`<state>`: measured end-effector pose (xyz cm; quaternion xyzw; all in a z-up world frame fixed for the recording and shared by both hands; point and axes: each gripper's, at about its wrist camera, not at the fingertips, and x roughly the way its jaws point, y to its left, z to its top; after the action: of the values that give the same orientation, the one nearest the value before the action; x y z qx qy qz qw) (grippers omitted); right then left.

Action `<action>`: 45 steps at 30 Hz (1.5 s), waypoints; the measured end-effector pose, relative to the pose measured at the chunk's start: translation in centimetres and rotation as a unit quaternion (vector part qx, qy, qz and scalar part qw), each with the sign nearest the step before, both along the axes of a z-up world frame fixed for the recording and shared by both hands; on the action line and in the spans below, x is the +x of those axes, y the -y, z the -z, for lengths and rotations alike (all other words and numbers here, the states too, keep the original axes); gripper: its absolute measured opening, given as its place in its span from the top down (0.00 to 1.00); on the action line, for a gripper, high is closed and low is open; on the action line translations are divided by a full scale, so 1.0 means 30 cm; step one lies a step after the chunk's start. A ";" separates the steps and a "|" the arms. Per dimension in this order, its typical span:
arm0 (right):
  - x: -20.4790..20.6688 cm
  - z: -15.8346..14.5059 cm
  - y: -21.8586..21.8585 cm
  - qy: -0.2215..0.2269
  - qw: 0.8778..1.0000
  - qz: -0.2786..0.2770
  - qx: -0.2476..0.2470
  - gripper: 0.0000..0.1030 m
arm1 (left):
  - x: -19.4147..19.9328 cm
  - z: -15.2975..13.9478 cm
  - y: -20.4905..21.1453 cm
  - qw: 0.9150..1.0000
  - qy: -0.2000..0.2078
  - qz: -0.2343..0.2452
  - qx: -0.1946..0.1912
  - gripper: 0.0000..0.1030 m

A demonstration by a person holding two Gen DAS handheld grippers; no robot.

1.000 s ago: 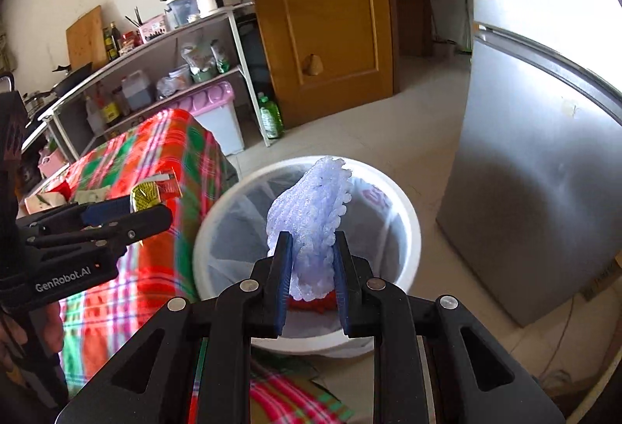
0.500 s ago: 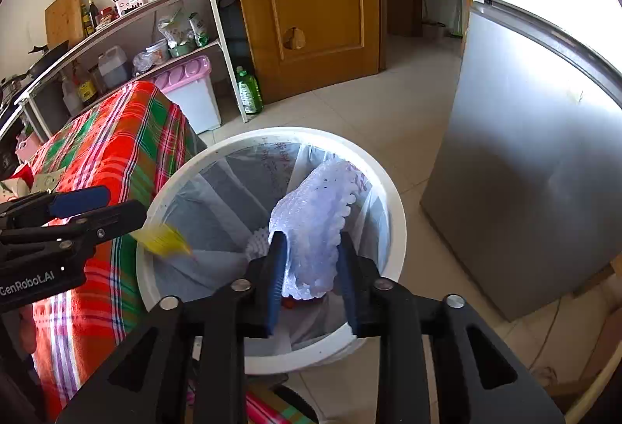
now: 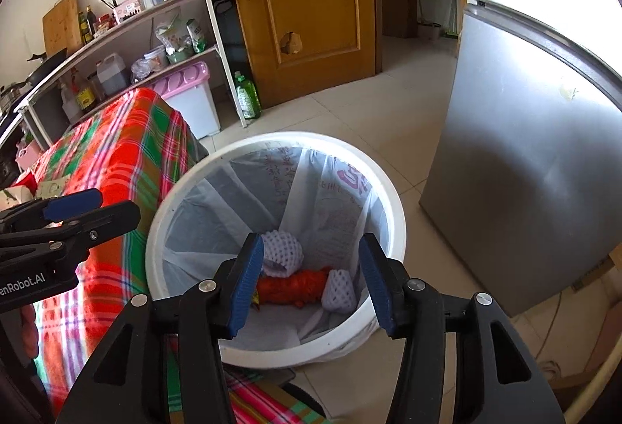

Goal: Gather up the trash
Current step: 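Drop the foam net into the bin with the right tool while the left tool drops the yellow packet, then move back to the table and grasp the gold wrapper with the right tool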

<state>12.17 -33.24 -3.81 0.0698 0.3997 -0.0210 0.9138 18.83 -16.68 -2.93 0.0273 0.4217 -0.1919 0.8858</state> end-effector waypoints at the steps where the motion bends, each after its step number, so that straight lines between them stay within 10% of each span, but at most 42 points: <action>1: -0.005 -0.013 -0.008 0.005 1.000 -0.002 0.002 0.49 | -0.009 -0.011 -0.011 1.000 0.006 0.000 -0.001 0.33; 32: 0.076 -0.108 -0.599 0.042 0.977 -0.208 0.024 0.49 | -0.182 -0.110 -0.816 0.975 0.051 -0.215 -0.015 0.31; 45: 0.170 -0.079 -0.870 0.033 0.944 -0.328 -0.006 0.49 | -0.184 -0.076 -1.001 0.973 0.033 -0.227 -0.016 0.26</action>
<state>17.26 -7.13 -1.43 -0.0701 0.3697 0.2802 0.8831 13.32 13.33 -0.64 -0.0771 0.3846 0.0084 0.9198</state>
